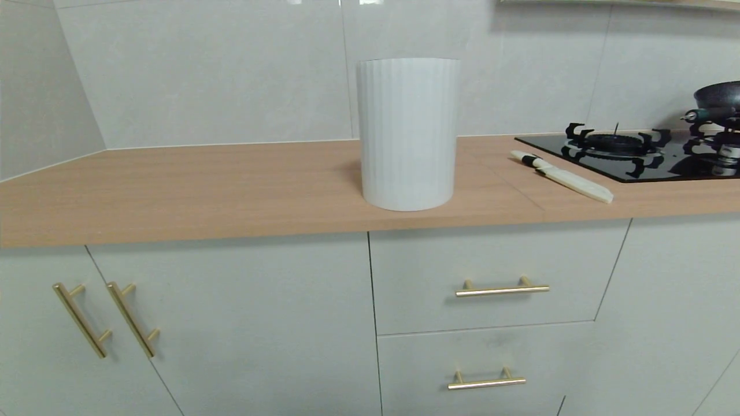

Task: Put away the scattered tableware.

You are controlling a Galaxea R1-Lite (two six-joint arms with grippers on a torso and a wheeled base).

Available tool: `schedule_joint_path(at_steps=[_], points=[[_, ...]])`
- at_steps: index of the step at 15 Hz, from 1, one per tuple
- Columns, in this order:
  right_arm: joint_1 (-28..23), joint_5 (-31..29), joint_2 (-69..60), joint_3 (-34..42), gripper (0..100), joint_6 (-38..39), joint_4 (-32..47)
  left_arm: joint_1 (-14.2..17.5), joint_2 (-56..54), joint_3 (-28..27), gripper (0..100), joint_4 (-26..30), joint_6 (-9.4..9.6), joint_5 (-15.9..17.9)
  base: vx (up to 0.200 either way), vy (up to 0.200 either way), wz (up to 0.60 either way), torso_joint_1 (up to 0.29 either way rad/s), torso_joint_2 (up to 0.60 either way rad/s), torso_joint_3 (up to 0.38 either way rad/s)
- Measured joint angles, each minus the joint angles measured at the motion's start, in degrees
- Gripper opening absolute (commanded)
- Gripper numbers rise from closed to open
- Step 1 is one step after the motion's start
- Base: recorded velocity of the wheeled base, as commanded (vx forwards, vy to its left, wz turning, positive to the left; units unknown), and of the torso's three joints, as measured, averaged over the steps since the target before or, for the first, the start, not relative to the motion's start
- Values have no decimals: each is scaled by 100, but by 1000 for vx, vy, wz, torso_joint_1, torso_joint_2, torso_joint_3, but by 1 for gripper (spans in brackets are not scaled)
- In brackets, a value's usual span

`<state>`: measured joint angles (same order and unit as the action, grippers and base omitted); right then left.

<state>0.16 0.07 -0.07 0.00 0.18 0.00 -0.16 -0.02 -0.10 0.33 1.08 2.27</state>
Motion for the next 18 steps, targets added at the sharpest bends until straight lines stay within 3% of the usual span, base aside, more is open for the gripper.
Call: schedule_joint_path(at_steps=[7, 10, 18], points=[[-5, 0, 0, 0, 100, 0, 0, 0, 0, 0, 100, 0, -62, 2, 0, 0, 0, 0, 0, 0], [0, -5, 0, 0, 100, 0, 0, -2, 0, 0, 100, 2, -77, -6, 200, 0, 0, -2, 4, 4], [0, -2, 0, 0, 100, 0, 0, 0, 0, 0, 100, 0, -65, -4, 0, 0, 0, 0, 0, 0]])
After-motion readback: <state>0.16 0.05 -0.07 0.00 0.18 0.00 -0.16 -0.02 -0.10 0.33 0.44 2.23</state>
